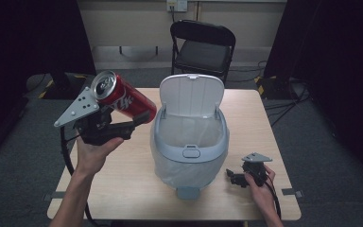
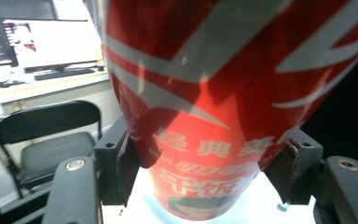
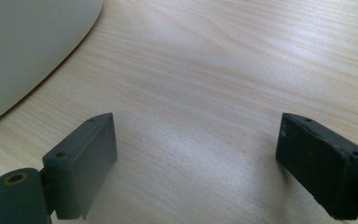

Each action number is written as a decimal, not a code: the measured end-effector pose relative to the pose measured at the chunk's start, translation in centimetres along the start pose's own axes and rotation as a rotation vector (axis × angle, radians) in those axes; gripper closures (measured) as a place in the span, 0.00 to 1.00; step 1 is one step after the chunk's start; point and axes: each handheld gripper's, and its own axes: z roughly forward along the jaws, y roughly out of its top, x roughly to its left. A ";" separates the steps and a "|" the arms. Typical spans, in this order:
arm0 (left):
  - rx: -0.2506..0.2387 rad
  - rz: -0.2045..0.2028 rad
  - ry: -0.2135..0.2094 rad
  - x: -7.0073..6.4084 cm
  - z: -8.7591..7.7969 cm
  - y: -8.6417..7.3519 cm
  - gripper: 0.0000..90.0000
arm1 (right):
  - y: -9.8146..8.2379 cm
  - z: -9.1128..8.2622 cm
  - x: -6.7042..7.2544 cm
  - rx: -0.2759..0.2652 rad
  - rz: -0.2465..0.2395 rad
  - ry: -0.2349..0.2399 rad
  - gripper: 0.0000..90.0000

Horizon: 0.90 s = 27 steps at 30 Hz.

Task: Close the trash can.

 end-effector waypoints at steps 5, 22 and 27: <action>-0.008 -0.025 -0.071 -0.2 1.6 0.4 0.38 | 0.0 0.0 0.0 -0.001 -0.002 0.000 0.12; 0.108 -0.042 -0.232 -1.2 8.6 0.2 0.37 | 0.0 0.0 0.0 0.000 0.000 0.000 0.12; 0.160 -0.012 -0.238 -1.7 10.3 -0.1 0.37 | 0.0 0.0 0.0 0.000 -0.001 0.000 0.12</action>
